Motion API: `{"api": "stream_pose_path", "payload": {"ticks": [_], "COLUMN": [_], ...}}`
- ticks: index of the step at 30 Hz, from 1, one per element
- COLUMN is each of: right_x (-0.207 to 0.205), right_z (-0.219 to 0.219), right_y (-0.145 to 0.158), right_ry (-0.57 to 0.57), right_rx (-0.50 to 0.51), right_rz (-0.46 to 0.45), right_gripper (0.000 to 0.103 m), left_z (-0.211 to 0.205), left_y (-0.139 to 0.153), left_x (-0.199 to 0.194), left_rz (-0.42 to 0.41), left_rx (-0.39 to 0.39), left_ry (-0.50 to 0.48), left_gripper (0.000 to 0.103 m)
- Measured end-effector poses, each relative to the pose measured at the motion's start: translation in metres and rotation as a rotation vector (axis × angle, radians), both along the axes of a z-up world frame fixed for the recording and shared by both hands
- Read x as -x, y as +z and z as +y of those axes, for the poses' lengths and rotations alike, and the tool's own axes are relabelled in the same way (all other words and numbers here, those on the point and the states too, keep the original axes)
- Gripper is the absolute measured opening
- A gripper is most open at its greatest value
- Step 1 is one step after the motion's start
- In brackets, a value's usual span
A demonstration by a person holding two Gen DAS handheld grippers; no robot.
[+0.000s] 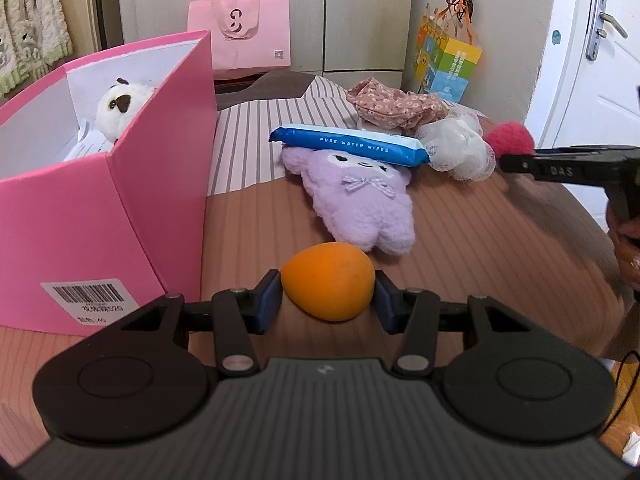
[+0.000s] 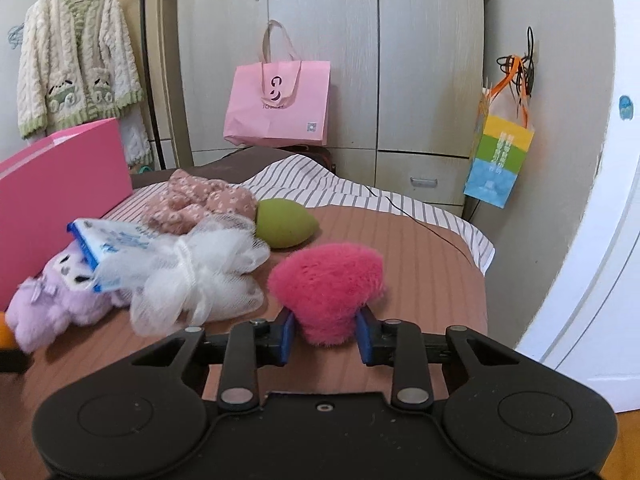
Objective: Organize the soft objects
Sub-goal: 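Carry the orange sponge and pink pom-pom over the pink box with both grippers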
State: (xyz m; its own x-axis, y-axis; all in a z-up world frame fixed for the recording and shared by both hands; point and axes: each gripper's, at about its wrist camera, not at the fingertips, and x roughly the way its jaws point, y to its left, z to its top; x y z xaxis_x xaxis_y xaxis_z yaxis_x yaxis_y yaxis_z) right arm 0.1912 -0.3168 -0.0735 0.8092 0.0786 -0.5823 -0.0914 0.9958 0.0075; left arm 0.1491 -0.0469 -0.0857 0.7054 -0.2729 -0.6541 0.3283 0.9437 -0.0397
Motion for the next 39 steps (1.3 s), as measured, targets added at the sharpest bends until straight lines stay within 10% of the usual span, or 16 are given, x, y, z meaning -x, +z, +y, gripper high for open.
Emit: {"api": "stream_pose_path", "payload": {"ticks": [39], "right_x": [0.127], "right_z": [0.118], "right_y": [0.053], "right_ry": [0.468], "right_rx": [-0.043], "right_rz": [0.129], "right_gripper": [0.035], "left_z": [0.061], "left_y": [0.04], "left_x": [0.058], "left_rz": [0.215], "left_rx": [0.013], "left_ry": [-0.081], "left_gripper": [0.047]}}
